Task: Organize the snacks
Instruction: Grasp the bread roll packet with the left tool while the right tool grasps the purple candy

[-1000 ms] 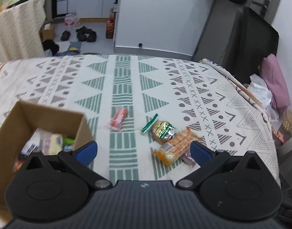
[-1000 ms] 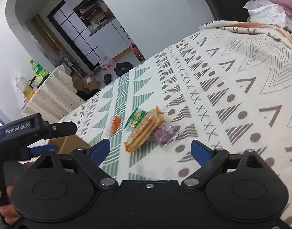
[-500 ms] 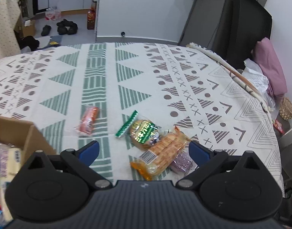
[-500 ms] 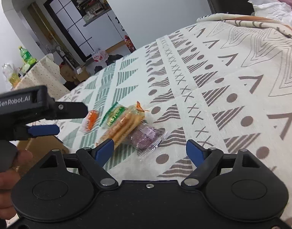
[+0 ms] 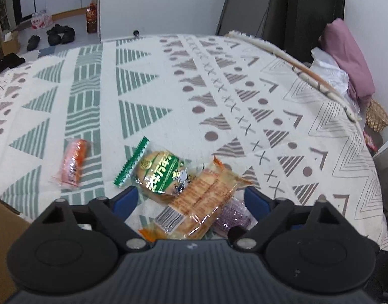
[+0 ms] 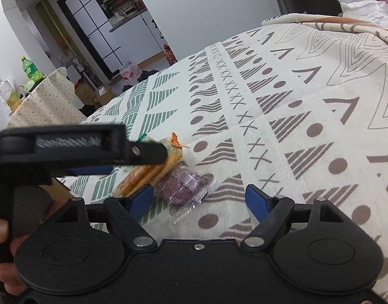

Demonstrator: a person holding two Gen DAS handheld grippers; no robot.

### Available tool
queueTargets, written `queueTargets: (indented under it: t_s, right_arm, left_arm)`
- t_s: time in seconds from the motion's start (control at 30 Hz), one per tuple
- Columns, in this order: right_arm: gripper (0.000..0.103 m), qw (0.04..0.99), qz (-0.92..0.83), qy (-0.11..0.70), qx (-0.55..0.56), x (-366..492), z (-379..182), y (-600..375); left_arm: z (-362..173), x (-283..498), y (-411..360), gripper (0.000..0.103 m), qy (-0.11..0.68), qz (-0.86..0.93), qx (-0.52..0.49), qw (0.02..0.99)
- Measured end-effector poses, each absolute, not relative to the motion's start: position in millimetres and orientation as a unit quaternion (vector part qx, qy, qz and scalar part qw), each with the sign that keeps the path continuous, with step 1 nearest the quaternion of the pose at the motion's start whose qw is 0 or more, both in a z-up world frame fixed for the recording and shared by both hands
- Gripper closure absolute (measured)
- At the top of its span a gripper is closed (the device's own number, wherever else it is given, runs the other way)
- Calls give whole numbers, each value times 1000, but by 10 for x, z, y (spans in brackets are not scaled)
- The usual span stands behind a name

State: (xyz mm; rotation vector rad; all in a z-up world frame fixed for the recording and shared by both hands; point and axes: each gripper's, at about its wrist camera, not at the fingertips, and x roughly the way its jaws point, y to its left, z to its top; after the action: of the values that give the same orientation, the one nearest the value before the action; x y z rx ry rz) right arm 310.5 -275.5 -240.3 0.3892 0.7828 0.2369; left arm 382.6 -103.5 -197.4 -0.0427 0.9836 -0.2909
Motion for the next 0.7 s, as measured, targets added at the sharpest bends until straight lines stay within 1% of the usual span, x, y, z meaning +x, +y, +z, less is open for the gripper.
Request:
queueTargets:
  t_s: [0.03,0.07,0.1,0.17,0.23,0.33,0.6,0.63,0.67,0.7]
  right_arm:
    - [26,901,115,376,184,3111,-2405,-2742]
    - [26,902,115,375,181,3117,-2407,-2735]
    - [27,903,115,374,180,3125,-2410,-2734]
    - [27,904,117,373,171,3139,-2417,-2711]
    - [28,907,123,370,161,3147,-2414,-2667]
    - [28,909,136,368,143,3176,-2418,-2598]
    - [28,917,154,363,59,3131,-2421,-2378]
    - [31,916,159,364,52,3107,-2415,-2365]
    - [38,915,167,364,46,3091,-2402,-2349]
    - [42,914,173,364,42,3067,-2386,-2334]
  left_arm:
    - [-2005,3834,-1034,24,475,-140,-21,869]
    - [-2040,3837,-1028,27,480,-140,-22,866]
    - [-2073,3834,-1017,33,484,-141,-25,863]
    - [-2094,3831,-981,38,484,-144,-40,862]
    - [-2091,3844,-964,47,489,-148,-49,858]
    - [-2081,3830,-917,50,495,-147,-62,854]
    - [-2070,3734,-836,49,522,-140,-67,839]
    - [-2078,3721,-839,50,524,-138,-66,838]
    - [-2078,3705,-844,51,525,-137,-65,837]
    - [-2067,3685,-852,55,525,-136,-65,838]
